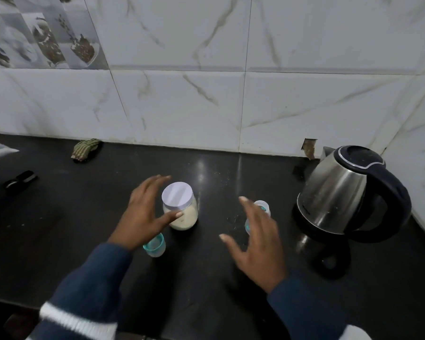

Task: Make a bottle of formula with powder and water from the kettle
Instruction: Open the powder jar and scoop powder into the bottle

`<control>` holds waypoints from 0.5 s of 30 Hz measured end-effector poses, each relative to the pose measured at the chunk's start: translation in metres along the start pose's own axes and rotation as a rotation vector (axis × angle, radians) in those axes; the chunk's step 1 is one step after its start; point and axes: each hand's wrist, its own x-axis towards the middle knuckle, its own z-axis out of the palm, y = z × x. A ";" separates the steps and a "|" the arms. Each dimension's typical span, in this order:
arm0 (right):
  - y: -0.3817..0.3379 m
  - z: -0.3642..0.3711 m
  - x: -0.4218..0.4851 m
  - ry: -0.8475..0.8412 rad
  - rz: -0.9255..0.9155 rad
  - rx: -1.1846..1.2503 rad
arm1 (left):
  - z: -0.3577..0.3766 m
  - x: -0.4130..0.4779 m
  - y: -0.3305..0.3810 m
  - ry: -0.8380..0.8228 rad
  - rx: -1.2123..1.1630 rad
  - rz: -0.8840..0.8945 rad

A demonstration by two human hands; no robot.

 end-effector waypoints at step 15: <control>-0.029 0.117 0.071 -0.475 0.465 0.465 | 0.000 0.076 0.018 -0.543 0.308 0.150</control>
